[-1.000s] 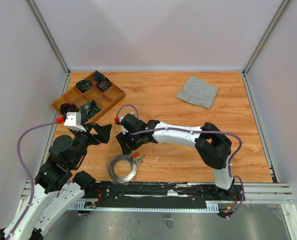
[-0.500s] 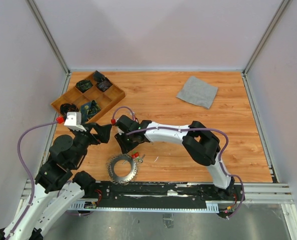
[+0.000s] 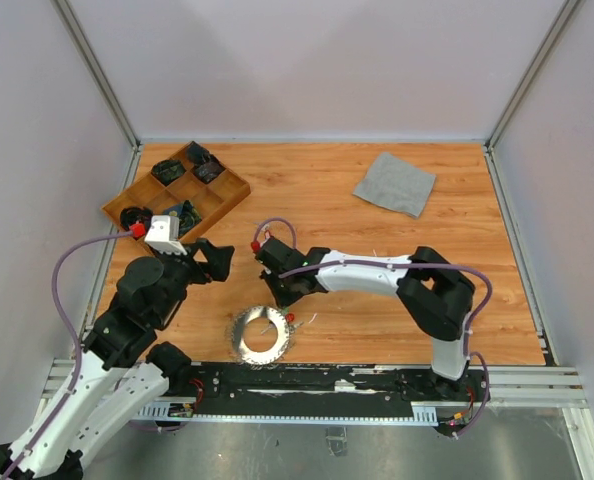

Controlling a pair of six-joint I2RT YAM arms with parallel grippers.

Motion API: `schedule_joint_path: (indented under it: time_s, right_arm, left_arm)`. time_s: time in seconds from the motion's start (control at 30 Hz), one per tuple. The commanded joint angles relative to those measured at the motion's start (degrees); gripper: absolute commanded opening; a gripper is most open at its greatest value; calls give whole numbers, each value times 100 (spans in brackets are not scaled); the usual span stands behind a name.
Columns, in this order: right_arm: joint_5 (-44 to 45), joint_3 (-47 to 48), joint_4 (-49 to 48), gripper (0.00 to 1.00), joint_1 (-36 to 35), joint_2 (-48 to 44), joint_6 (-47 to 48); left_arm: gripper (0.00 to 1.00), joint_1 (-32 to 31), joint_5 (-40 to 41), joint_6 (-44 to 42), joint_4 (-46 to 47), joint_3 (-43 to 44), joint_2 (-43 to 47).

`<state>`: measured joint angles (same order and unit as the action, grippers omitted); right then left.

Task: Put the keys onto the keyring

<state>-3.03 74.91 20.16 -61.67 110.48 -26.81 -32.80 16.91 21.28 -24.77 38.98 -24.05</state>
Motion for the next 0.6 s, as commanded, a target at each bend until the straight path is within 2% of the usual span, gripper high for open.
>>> schedule_joint_path:
  time_s: [0.0, 0.23, 0.43, 0.5, 0.57]
  right_arm:
    - [623, -671, -11, 3, 348, -857, -156]
    - [567, -1948, 92, 5, 1258, -1993, 244]
    - [96, -2374, 253, 12, 2180, -2555, 813]
    - [-188, -2433, 239, 16, 2524, -2656, 940]
    - [-414, -2420, 205, 31, 2740, -2728, 1115]
  left_arm:
    - [92, 36, -271, 130, 695, -292, -321]
    - [93, 36, -656, 228, 1819, -735, -1250]
    - [97, 39, -735, 346, 2494, -830, -2207]
    - [98, 52, -703, 380, 2711, -848, -2577]
    - [99, 117, -830, 414, 2939, -848, -2924]
